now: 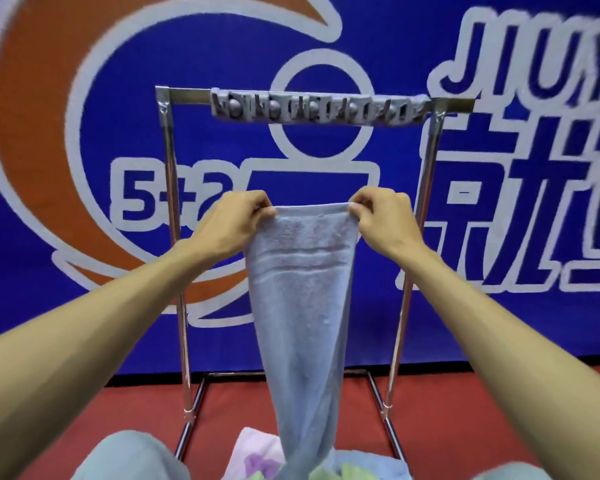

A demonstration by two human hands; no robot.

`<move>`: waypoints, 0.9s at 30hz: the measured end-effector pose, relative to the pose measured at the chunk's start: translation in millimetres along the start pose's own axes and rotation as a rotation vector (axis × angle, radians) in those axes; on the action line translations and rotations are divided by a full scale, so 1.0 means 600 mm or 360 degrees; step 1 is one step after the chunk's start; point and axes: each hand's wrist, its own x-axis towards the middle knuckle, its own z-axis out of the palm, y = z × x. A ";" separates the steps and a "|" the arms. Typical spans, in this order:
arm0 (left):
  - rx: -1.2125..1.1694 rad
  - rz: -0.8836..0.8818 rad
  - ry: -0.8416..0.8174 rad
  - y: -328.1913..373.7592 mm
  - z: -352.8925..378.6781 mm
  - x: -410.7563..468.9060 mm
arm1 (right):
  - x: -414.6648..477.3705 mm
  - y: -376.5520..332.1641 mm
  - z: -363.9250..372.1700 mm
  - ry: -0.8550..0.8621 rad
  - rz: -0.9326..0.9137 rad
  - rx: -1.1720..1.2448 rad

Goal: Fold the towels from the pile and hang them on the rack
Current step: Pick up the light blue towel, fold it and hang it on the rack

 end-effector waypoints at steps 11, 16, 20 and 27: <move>-0.0026 0.0083 0.0278 0.057 -0.079 0.023 | 0.038 -0.041 -0.066 0.0035 0.0139 0.0291; -0.0025 0.0081 0.0269 0.052 -0.077 0.022 | 0.039 -0.036 -0.060 0.0009 0.0155 0.0316; -0.0068 0.0076 0.0167 0.038 -0.054 0.012 | 0.025 -0.019 -0.044 -0.0096 0.0208 0.0339; -0.0331 -0.0151 -0.0190 -0.011 0.054 -0.035 | -0.046 0.051 0.028 -0.0400 0.0546 0.0625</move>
